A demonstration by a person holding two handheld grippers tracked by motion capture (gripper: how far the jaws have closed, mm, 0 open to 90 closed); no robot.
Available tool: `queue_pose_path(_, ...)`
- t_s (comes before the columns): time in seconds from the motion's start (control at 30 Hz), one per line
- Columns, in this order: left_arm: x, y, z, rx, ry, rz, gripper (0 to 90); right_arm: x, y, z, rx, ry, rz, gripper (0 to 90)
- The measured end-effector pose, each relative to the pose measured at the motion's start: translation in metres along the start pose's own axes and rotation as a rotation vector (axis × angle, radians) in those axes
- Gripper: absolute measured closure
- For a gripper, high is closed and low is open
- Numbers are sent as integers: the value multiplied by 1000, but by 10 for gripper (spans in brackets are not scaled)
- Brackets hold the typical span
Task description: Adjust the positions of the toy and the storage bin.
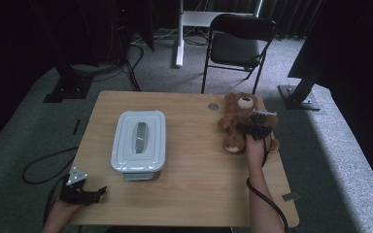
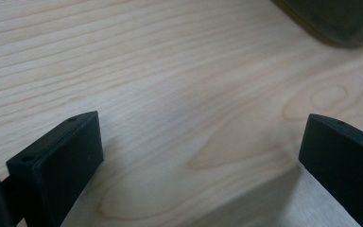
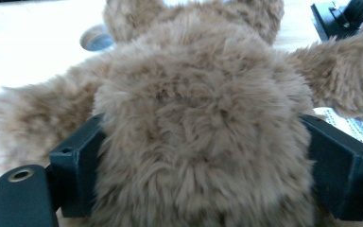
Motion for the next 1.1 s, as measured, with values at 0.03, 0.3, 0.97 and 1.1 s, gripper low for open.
queue_pose_path(0.03,-1,1,1,0,-2,3,12,0,-4,2,19,-5,4,124)
queue_pose_path(0.3,-12,5,10,5,-26,43,12,-15,-27,13,102,-45,50,131)
queue_pose_path(0.97,-6,26,56,25,-9,29,12,-124,-33,4,82,-241,318,136)
queue_pose_path(1.1,-8,31,63,17,2,78,12,-147,-26,-5,67,-272,350,136)
Point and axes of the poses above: each handheld gripper's, and its own axes: y roughly forward along the jaws, z roughly out of its top, x roughly to its right, the point moved 8 cm from there along y, roughly forward along the jaws, and after that the axes turned 3 degrees about -x, right-handed, at the moved point
